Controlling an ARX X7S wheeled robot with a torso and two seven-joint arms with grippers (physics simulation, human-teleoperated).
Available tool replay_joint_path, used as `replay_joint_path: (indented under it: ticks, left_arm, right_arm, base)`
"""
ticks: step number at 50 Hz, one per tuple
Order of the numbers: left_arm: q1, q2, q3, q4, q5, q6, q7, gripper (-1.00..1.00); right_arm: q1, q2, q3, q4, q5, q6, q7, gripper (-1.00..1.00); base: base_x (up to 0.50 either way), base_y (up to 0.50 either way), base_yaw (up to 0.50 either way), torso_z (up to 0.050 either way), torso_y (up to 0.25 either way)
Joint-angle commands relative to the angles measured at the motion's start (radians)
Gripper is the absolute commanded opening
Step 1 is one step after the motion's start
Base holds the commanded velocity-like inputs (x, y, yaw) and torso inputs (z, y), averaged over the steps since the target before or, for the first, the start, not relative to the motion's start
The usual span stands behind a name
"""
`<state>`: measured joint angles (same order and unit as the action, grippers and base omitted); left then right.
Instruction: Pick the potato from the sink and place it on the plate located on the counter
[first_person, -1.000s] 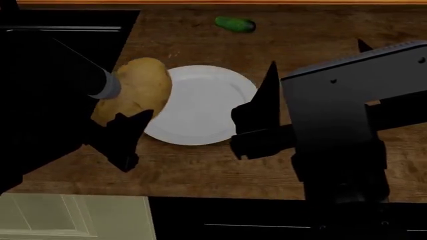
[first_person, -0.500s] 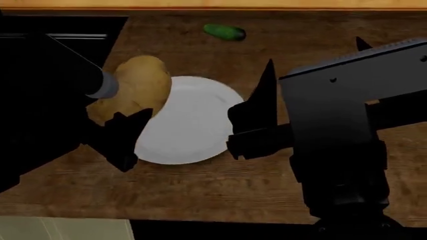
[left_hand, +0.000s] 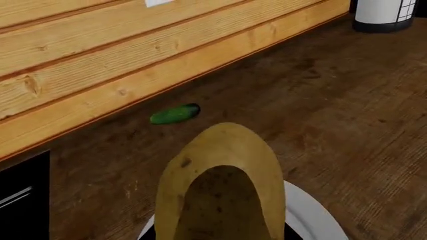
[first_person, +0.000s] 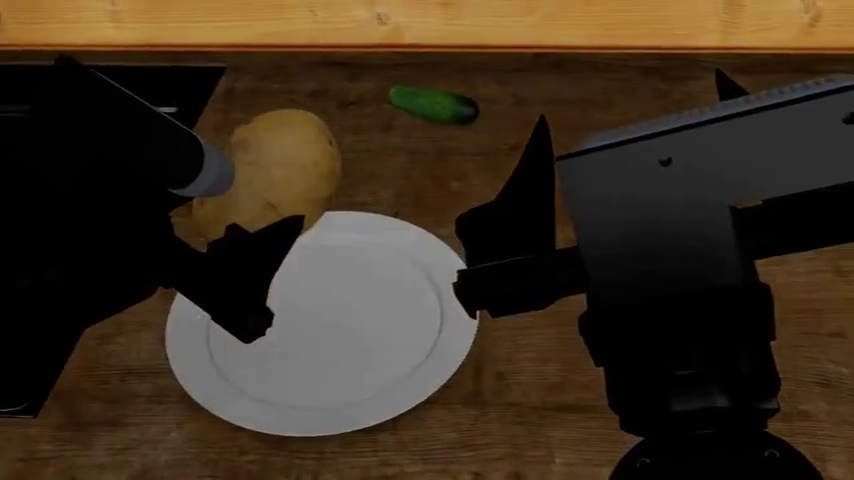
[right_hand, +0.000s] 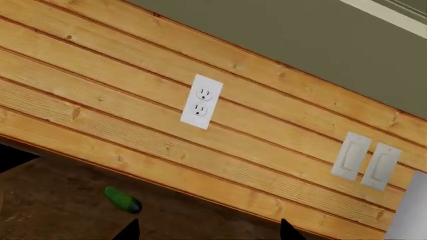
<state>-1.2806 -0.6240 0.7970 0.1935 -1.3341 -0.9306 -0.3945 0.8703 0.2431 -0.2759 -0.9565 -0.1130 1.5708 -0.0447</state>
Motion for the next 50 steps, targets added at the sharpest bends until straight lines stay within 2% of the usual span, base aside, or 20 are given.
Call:
replay_joint_path:
  ticks: [1, 11, 21, 35, 50]
  left_arm:
    - [0.035, 0.016, -0.018, -0.043, -0.036, 0.057, -0.031, -1.00]
    - [0.031, 0.020, -0.011, -0.049, -0.038, 0.049, -0.033, -1.00]
    - [-0.003, 0.070, 0.020, -0.153, -0.034, 0.020, 0.022, -1.00]
    - [-0.025, 0.138, 0.071, -0.273, -0.021, -0.010, 0.102, -1.00]
    - [0.005, 0.155, 0.097, -0.313, -0.002, 0.002, 0.130, -1.00]
  right_arm:
    - [-0.048, -0.008, -0.002, 0.048, -0.015, -0.045, 0.010, 1.00]
    - [-0.029, -0.007, -0.008, 0.032, -0.019, -0.019, 0.008, 1.00]
    - [-0.014, 0.000, -0.001, 0.023, -0.028, -0.006, -0.004, 1.00]
    - [-0.013, -0.012, -0.006, 0.017, -0.164, -0.004, -0.111, 1.00]
    - [-0.028, -0.022, -0.009, 0.018, -0.215, -0.014, -0.149, 1.00]
  base:
    - [0.00, 0.00, 0.00, 0.000, 0.000]
    - [0.00, 0.00, 0.00, 0.000, 0.001]
    - [0.00, 0.00, 0.00, 0.000, 0.000]
    - [0.00, 0.00, 0.00, 0.000, 0.001]
    - [0.00, 0.00, 0.00, 0.000, 0.001]
